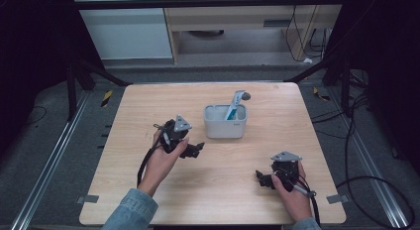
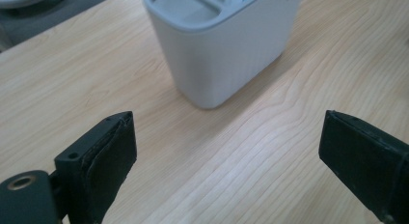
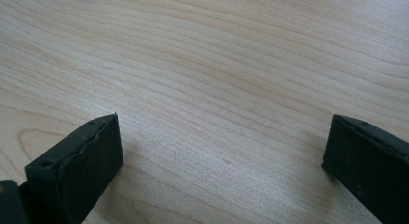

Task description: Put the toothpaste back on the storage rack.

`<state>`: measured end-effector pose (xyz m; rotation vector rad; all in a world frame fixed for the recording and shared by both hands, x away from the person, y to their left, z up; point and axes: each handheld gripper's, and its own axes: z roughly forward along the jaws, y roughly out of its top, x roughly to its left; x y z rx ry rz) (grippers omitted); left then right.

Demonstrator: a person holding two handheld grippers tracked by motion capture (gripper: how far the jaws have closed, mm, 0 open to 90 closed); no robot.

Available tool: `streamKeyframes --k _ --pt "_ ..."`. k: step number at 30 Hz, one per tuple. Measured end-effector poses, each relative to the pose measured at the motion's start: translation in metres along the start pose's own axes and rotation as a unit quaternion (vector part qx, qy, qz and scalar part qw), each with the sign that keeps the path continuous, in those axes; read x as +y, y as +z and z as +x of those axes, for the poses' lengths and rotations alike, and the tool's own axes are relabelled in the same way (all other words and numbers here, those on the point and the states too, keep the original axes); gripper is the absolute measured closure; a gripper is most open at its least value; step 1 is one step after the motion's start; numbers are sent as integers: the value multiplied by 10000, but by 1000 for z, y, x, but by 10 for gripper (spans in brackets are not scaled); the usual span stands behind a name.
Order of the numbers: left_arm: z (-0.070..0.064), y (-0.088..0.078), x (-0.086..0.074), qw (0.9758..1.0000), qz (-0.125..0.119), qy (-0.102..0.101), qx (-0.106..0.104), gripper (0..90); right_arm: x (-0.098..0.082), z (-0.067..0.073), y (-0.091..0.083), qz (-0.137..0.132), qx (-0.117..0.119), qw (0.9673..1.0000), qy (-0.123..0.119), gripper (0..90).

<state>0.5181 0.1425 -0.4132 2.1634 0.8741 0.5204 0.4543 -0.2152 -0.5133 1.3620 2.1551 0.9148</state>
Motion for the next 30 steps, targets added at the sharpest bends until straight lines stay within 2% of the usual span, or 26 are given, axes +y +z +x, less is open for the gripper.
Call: streamKeyframes --k 3,5,14,27,30 --pt "4 -1 -6 9998 158 -12 97 64 0 0 0 -4 1 10000 0 3" --pt "6 -2 -9 9997 219 -22 87 63 0 0 0 -2 3 10000 4 4" --pt "17 -4 -29 9989 415 -101 190 63 0 0 0 -4 1 10000 -2 3" --pt "50 -10 -62 9962 502 -571 430 66 0 0 0 -6 0 10000 -5 4" --pt "57 -12 -69 9956 523 -571 523 69 0 0 0 -5 1 10000 1 4"
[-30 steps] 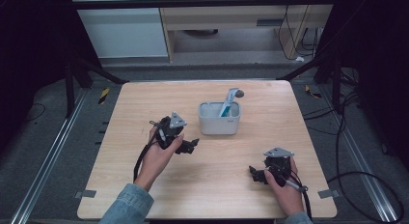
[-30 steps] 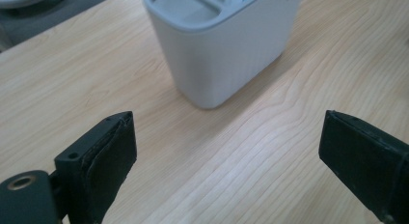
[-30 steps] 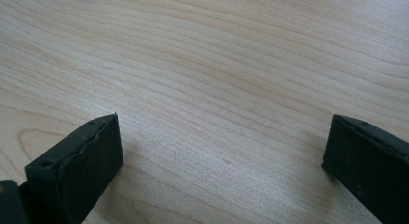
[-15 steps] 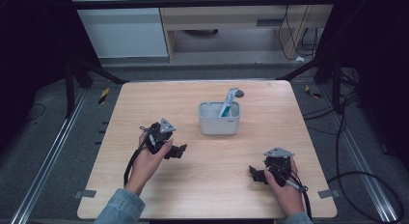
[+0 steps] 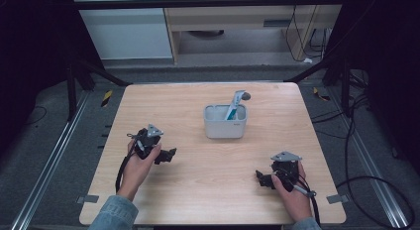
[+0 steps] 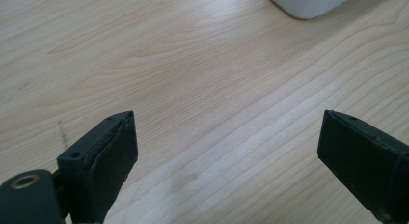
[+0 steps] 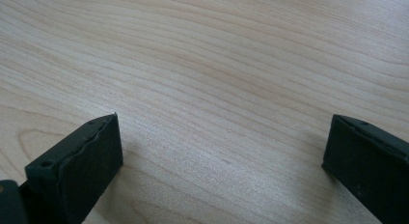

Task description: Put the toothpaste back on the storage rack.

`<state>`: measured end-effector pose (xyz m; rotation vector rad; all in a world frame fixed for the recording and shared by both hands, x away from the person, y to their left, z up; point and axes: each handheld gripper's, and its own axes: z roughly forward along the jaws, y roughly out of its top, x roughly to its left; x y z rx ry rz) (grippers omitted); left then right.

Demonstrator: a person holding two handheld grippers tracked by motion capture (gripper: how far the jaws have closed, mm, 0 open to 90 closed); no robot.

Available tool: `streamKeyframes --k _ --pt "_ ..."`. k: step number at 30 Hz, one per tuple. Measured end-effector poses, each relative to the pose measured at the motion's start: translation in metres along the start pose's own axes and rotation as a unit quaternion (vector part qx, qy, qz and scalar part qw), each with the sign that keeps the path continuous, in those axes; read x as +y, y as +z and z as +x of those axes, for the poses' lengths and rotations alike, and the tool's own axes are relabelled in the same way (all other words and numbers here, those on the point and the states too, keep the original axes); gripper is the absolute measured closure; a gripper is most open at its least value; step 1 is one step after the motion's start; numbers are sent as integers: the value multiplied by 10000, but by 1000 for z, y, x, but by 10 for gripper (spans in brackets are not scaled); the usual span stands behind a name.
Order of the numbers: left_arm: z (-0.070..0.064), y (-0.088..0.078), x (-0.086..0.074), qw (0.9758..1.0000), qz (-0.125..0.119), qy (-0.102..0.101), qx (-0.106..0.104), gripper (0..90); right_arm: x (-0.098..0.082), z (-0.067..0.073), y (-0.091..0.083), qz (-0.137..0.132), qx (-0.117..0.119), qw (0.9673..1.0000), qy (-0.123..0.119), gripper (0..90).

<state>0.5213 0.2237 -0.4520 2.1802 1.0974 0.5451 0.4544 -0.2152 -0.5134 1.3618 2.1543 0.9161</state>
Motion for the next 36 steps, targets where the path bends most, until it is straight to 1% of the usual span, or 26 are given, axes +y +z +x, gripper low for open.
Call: streamKeyframes --k 4,6,8,13,17,19,25,29,36 --pt "8 1 -7 9999 28 83 105 76 0 0 0 0 0 10000 -5 3" --pt "11 1 -11 9999 24 33 101 77 0 0 0 1 -1 10000 -6 4" --pt "15 0 -14 9999 -23 -62 86 77 0 0 0 1 -1 10000 -5 4" --pt "22 1 -20 9998 -45 -134 160 76 0 0 0 0 0 10000 -1 4" --pt "28 2 -24 9996 -31 -148 246 77 0 0 0 0 1 10000 1 3" --pt "31 4 -26 9996 -4 -104 280 76 0 0 0 1 1 10000 -2 3" --pt "39 6 -31 9993 -78 -196 315 76 0 0 0 0 -1 10000 -3 4" --pt "43 9 -34 9992 -34 -246 320 75 0 0 0 1 0 10000 -1 4" --pt "47 14 -36 9991 -63 -323 253 69 0 0 0 0 1 10000 -2 3"
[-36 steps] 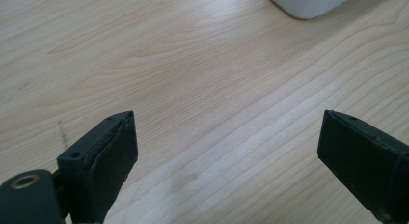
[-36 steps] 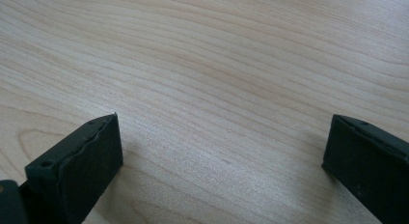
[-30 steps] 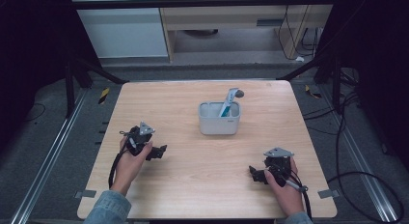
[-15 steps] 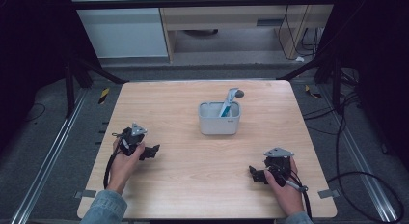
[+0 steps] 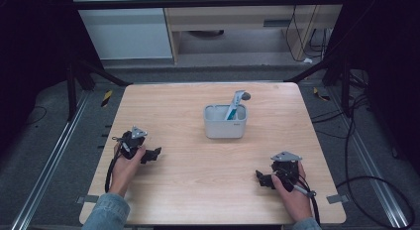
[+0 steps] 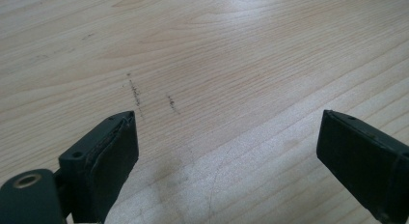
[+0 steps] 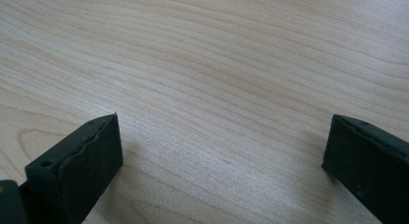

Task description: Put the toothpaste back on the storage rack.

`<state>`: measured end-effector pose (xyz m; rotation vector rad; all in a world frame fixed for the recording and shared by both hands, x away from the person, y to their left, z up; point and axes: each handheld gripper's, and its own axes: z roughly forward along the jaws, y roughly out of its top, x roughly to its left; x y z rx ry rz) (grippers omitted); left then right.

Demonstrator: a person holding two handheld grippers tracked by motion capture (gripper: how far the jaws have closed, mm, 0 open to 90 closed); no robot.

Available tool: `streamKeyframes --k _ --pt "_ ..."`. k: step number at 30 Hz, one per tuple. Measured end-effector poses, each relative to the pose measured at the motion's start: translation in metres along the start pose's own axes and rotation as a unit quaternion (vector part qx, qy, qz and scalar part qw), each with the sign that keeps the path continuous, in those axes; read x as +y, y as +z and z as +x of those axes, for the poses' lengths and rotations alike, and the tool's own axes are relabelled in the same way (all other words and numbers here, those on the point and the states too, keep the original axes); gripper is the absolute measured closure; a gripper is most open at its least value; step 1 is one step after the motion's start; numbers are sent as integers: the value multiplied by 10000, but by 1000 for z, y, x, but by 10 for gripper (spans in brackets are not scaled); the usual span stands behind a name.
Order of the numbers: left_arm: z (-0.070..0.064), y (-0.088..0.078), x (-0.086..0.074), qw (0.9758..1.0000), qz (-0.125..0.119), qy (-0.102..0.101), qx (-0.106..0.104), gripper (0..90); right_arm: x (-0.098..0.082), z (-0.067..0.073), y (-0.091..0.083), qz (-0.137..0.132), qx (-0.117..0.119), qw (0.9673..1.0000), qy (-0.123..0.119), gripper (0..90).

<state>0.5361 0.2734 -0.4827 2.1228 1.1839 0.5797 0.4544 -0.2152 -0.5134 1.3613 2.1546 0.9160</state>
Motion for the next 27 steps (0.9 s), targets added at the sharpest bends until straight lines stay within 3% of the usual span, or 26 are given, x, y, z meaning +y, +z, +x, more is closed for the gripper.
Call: streamKeyframes --k 6,9,16,22,27 --pt "0 8 -2 10000 20 -41 -42 67 0 0 0 3 3 10000 0 3" --pt "1 12 -5 9997 -65 -199 -123 67 0 0 0 6 6 10000 -2 4" --pt "3 20 -15 9996 -105 -228 -126 47 0 0 0 2 4 10000 -7 4" --pt "6 22 -14 9997 -52 -211 -105 25 0 0 0 8 8 10000 -11 3" --pt "6 22 -14 9995 -12 -322 -22 0 0 1 -1 9 32 10000 17 4"
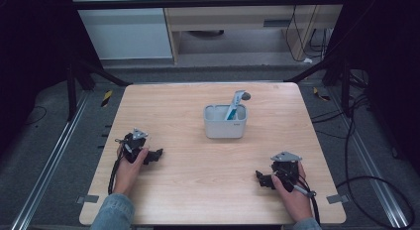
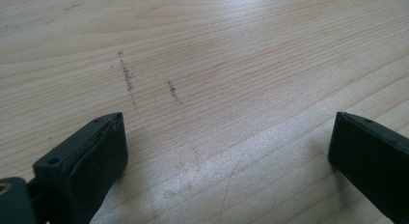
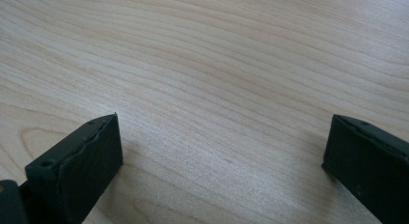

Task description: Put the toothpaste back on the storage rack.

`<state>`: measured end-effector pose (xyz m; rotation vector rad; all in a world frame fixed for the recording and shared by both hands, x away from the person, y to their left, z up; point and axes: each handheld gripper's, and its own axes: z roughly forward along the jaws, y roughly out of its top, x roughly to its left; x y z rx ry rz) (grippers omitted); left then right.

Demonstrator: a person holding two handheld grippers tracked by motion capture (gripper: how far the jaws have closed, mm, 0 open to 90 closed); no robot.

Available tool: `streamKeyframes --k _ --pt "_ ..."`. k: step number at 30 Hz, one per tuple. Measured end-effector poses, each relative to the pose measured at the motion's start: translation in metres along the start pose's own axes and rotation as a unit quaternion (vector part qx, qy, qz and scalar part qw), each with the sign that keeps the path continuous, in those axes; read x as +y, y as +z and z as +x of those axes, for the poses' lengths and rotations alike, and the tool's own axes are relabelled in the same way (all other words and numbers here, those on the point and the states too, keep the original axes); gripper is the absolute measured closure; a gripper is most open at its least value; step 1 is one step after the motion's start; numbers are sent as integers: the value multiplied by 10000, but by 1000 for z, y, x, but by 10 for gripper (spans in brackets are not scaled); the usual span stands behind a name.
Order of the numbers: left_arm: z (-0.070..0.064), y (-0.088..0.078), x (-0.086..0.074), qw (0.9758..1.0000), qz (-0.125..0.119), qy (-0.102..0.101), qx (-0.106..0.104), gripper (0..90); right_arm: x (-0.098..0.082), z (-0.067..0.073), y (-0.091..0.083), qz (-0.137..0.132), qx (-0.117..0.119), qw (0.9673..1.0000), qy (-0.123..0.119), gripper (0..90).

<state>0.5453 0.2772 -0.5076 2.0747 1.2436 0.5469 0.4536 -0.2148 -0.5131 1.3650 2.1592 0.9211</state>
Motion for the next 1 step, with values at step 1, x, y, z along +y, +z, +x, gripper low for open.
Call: streamKeyframes --k 1 --pt "0 0 0 10000 3 -13 8 0 0 0 0 1 4 10000 -4 4"
